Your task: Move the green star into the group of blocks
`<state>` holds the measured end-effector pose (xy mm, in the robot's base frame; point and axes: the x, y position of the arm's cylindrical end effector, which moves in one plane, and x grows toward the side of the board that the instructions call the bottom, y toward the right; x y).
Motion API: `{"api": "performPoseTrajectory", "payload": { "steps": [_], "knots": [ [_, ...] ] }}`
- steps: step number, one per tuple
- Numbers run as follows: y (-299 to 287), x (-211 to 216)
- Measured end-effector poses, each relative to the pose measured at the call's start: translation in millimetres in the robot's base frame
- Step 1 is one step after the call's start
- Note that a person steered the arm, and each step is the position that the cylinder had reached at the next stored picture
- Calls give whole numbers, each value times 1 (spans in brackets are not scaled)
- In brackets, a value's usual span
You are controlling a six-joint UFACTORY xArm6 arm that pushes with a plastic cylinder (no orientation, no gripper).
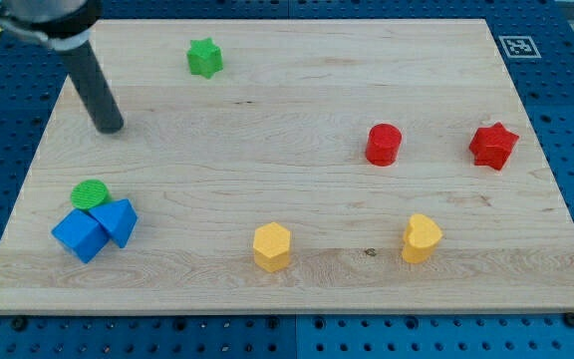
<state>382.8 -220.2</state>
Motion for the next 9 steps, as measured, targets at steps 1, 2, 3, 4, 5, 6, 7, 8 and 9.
{"api": "performPoseTrajectory", "payload": {
  "steps": [1,2,3,4,5,6,7,8,9],
  "knots": [
    [2,-35],
    [2,-35],
    [2,-55],
    [2,-61],
    [2,-65],
    [2,-94],
    [23,-131],
    [77,-151],
    [120,-132]
  ]
}}
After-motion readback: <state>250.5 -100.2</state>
